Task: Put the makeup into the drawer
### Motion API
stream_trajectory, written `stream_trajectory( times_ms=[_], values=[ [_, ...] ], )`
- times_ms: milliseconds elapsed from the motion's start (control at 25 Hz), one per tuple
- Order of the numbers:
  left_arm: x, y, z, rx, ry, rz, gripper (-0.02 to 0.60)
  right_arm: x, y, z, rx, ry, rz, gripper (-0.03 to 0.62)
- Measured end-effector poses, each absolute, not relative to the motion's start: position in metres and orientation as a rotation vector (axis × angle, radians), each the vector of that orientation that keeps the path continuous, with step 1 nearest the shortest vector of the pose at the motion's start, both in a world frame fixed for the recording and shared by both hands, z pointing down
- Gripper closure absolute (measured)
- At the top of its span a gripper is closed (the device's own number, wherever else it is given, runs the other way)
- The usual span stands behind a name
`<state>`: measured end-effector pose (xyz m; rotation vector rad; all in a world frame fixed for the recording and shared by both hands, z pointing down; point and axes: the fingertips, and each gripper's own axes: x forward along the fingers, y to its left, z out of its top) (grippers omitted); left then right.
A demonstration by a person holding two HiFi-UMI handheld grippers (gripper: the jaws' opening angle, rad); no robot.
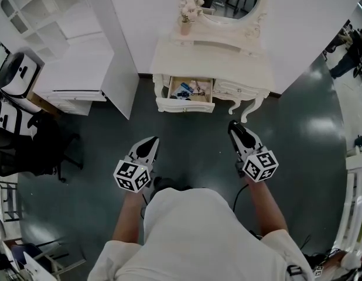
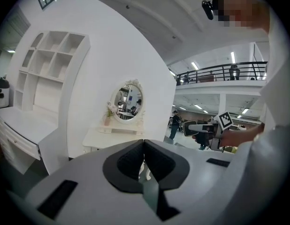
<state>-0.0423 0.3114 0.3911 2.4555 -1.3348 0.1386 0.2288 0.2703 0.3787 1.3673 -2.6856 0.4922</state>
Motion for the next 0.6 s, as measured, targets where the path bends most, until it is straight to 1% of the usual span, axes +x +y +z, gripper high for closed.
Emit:
stream_trajectory(
  times_ms=[600],
  values=[
    [-0.046,0.256,0.397,2.473,-1.284,0.135,0.565,0.222,0.227,0.392,1.409,-2.652,0.523,0.484]
  ],
)
